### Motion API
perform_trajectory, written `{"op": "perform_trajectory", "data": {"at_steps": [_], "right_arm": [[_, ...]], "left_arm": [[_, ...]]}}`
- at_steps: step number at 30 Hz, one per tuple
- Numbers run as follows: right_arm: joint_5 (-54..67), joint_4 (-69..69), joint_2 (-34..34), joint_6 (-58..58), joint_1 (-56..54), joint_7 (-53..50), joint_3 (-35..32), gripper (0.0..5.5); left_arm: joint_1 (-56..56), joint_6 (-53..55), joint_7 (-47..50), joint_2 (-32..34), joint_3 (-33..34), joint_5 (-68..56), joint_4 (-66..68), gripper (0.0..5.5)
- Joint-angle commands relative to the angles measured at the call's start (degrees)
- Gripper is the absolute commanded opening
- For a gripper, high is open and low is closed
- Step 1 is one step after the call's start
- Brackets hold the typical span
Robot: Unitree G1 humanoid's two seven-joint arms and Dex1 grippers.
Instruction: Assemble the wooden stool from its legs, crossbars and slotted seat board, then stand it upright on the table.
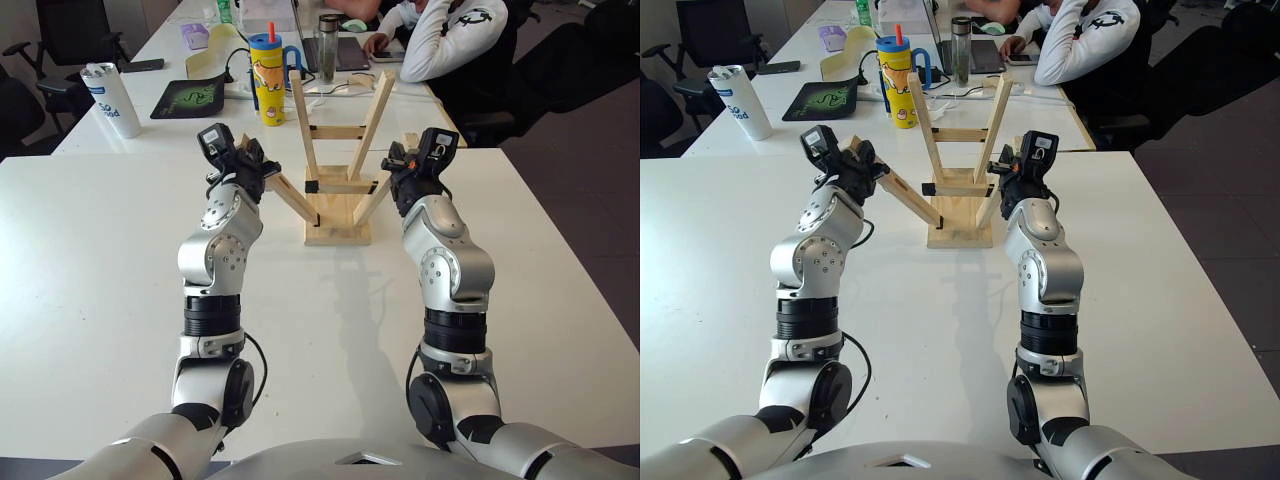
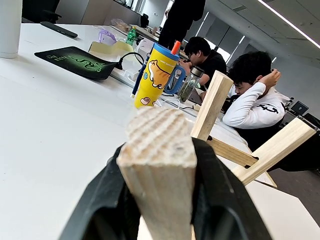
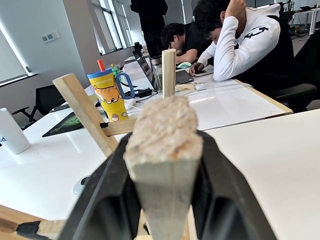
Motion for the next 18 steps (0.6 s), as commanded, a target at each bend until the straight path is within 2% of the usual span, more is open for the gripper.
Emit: {"op": "perform_trajectory", "data": {"at_steps": [1,6,9,18], "right_arm": [[0.12,1.14,0.54,1.69,1.99,-0.27,0.03,1.04],[0.97,1.32,1.29,2.01,1.93,0.02,0.05,1.04],[4.73,1.73,3.50,3.63,1.62,0.50,-2.35,1.04],[8.08,1.20,6.09,4.71,1.19,1.27,-4.68,1.05]], "left_arm": [[2.18,6.12,1.97,0.53,-2.57,4.97,2.17,1.03],[1.73,5.98,0.22,0.30,-3.98,6.22,2.02,1.03],[2.50,6.50,-1.05,0.23,-5.24,6.94,1.30,1.03],[3.18,9.47,-6.36,0.89,-11.35,10.37,1.42,1.03]]}}
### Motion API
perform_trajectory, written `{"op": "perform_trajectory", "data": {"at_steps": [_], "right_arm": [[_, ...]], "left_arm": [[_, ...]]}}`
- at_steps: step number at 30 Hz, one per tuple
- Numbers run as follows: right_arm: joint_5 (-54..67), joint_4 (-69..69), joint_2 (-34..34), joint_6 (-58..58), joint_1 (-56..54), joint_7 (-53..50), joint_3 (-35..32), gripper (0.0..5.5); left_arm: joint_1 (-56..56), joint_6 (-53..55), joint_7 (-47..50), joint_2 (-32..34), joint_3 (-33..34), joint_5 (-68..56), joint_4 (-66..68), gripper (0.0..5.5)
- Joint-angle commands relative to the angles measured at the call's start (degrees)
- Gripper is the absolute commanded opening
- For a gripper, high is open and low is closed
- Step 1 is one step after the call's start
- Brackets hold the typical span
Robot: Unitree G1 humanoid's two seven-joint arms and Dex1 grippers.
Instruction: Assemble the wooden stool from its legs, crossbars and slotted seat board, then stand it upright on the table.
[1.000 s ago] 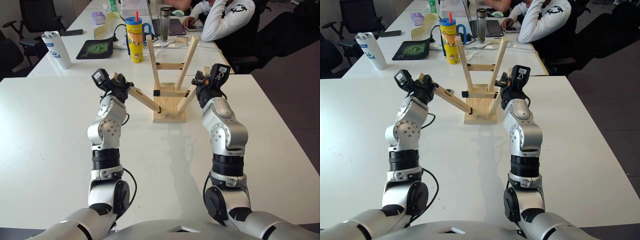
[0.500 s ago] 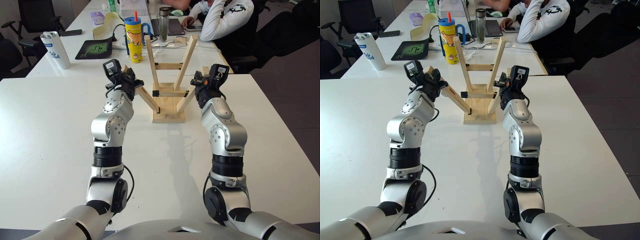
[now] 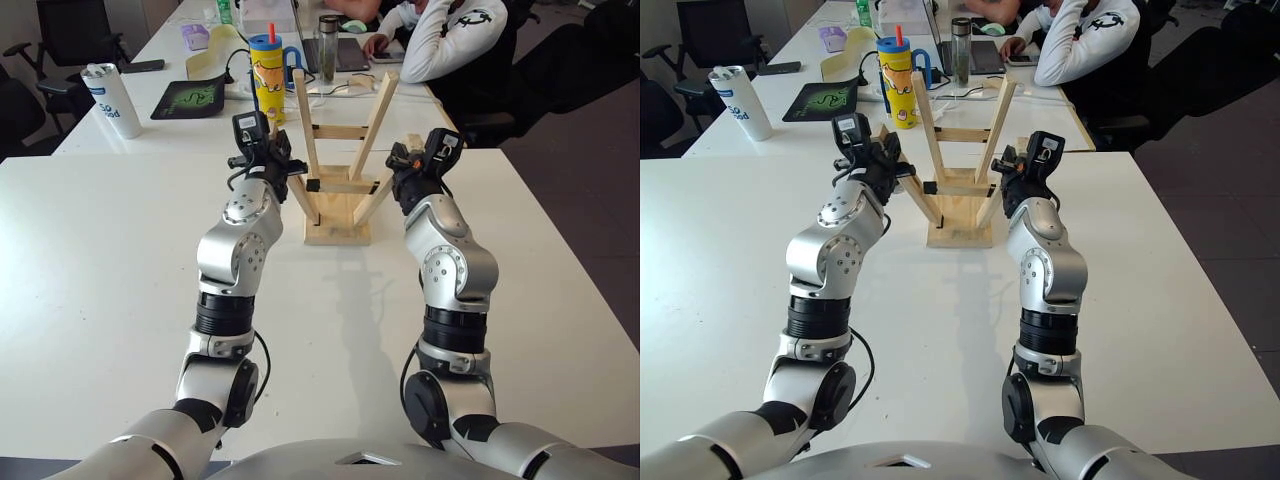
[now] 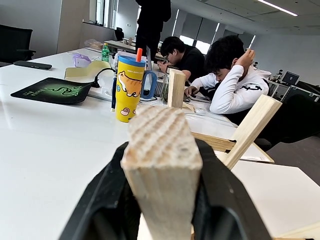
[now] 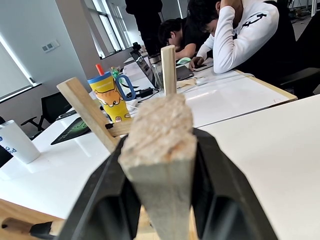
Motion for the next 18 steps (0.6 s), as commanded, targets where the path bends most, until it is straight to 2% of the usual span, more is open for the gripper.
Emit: {"op": "perform_trajectory", "data": {"at_steps": [1,9,18], "right_arm": [[5.45,1.10,3.86,2.65,1.88,1.69,-0.44,1.05],[6.81,-1.19,4.24,-1.21,2.52,5.56,2.36,1.07],[3.34,-1.56,1.93,-5.58,1.82,7.49,8.11,1.13]], "left_arm": [[3.82,6.70,-2.80,1.24,-2.89,2.45,5.08,1.03],[0.91,6.77,-8.63,3.26,-3.27,3.70,12.26,1.04],[1.13,4.07,-20.76,9.61,-13.17,7.58,13.81,1.12]]}}
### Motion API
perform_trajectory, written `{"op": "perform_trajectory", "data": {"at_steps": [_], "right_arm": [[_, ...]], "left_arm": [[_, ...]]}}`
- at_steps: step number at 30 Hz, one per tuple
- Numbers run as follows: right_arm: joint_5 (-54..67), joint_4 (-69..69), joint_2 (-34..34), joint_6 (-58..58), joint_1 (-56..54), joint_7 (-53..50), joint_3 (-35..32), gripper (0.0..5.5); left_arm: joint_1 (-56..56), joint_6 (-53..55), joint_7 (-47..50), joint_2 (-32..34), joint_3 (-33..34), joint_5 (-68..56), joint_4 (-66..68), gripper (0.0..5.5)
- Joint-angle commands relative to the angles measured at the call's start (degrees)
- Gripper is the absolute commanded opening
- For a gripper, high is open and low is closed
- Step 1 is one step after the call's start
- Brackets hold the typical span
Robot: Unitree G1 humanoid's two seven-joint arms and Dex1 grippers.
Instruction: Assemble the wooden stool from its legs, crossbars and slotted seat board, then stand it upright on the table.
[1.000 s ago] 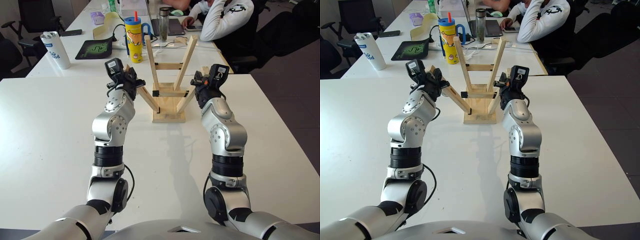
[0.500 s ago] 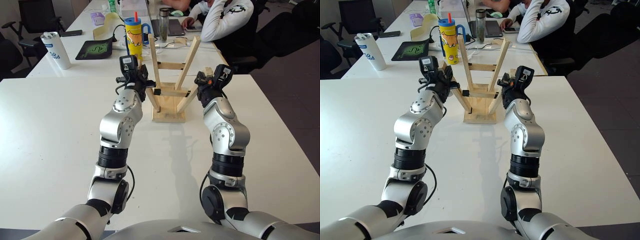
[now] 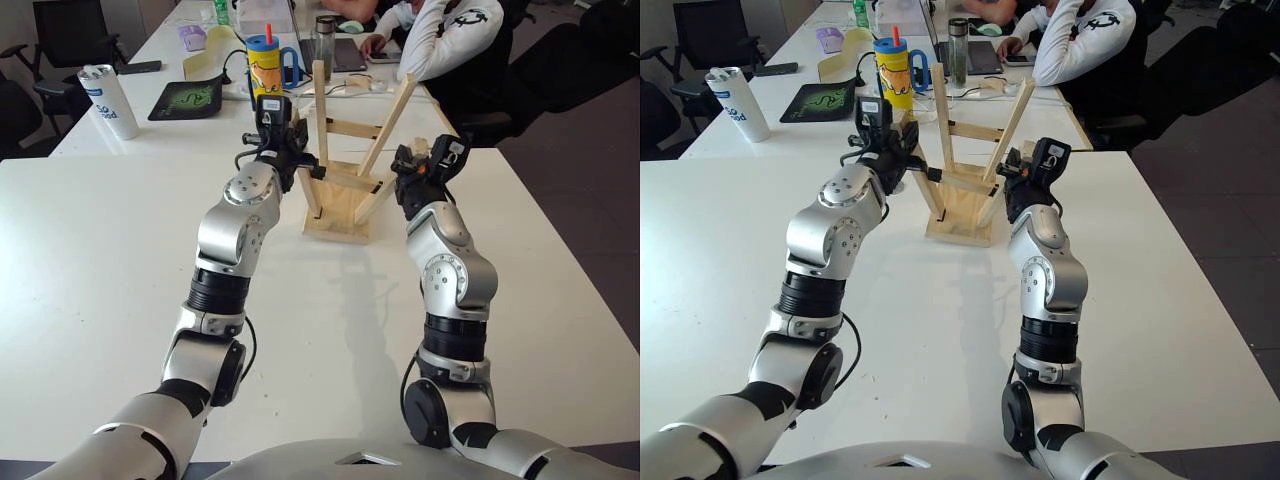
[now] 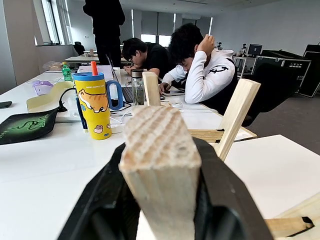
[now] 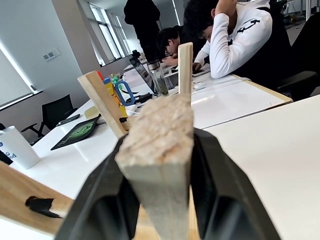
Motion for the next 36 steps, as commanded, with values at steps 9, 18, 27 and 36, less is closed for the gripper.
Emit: {"op": "perform_trajectory", "data": {"at_steps": [9,18,27,36], "right_arm": [[1.59,0.21,0.34,-1.64,-1.99,7.28,7.61,1.13],[-0.14,-0.54,-1.30,-1.35,-5.13,9.09,10.88,1.13],[5.99,-1.73,0.77,2.27,-9.32,11.54,9.90,1.14],[3.83,0.38,-0.01,12.17,-12.76,7.98,9.20,1.14]], "left_arm": [[8.20,4.94,-8.36,3.97,-8.07,3.99,7.67,1.20],[6.52,2.71,-12.48,8.86,-19.00,9.20,3.44,1.25],[9.29,8.78,-11.49,4.19,-9.78,-2.45,3.24,1.28],[11.43,20.15,-0.95,-2.77,4.07,-10.92,-2.48,1.28]]}}
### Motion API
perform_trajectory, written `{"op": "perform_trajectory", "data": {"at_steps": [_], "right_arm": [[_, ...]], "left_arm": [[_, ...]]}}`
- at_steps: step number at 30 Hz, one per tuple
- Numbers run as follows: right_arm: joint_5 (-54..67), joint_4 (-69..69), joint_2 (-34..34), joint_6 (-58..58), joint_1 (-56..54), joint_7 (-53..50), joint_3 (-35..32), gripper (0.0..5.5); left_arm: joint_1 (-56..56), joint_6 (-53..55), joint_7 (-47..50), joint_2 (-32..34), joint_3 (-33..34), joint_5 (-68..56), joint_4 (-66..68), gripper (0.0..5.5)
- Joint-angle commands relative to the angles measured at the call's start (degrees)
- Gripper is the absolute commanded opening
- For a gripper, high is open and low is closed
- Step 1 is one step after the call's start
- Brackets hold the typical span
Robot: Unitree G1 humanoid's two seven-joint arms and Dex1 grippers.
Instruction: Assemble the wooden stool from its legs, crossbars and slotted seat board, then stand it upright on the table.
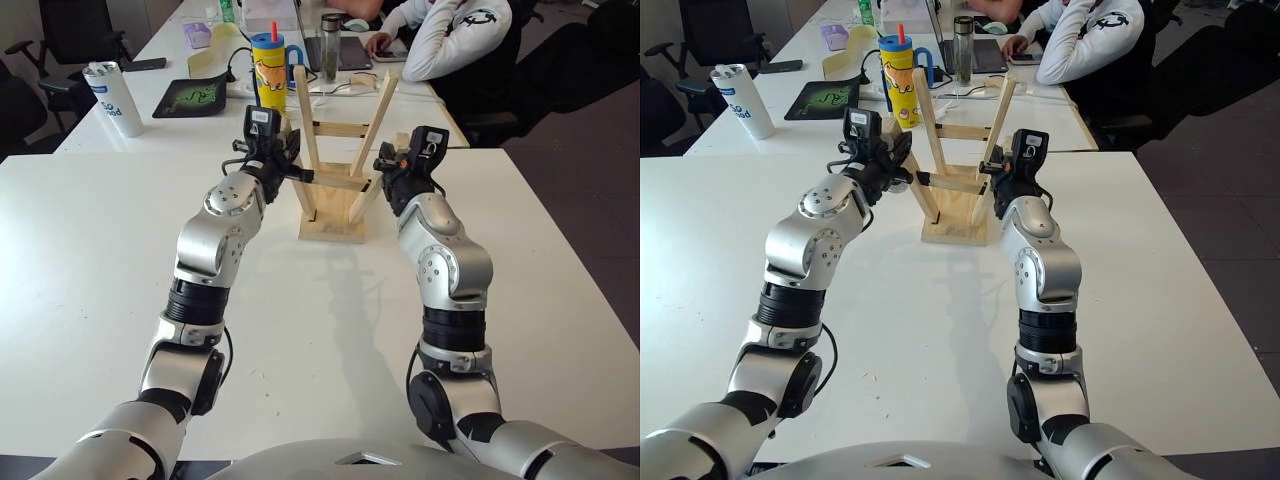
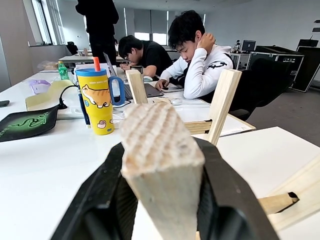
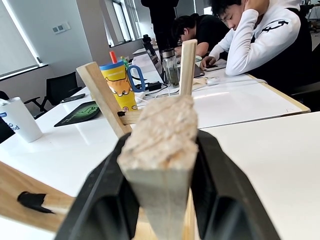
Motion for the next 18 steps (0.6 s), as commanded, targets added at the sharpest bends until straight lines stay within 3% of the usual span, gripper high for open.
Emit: {"op": "perform_trajectory", "data": {"at_steps": [1,10,18], "right_arm": [[4.59,-0.24,2.54,5.18,-8.18,7.15,6.19,1.14],[2.44,0.36,2.66,5.61,-7.19,6.43,6.49,1.13],[1.59,0.61,2.80,5.42,-6.77,6.47,6.70,1.12]], "left_arm": [[6.58,17.30,3.72,-7.25,2.75,-4.23,4.17,1.28],[-0.10,31.46,14.84,-14.27,10.12,-1.46,3.14,1.28],[-5.30,33.42,16.24,-15.82,11.34,1.35,5.20,1.28]]}}
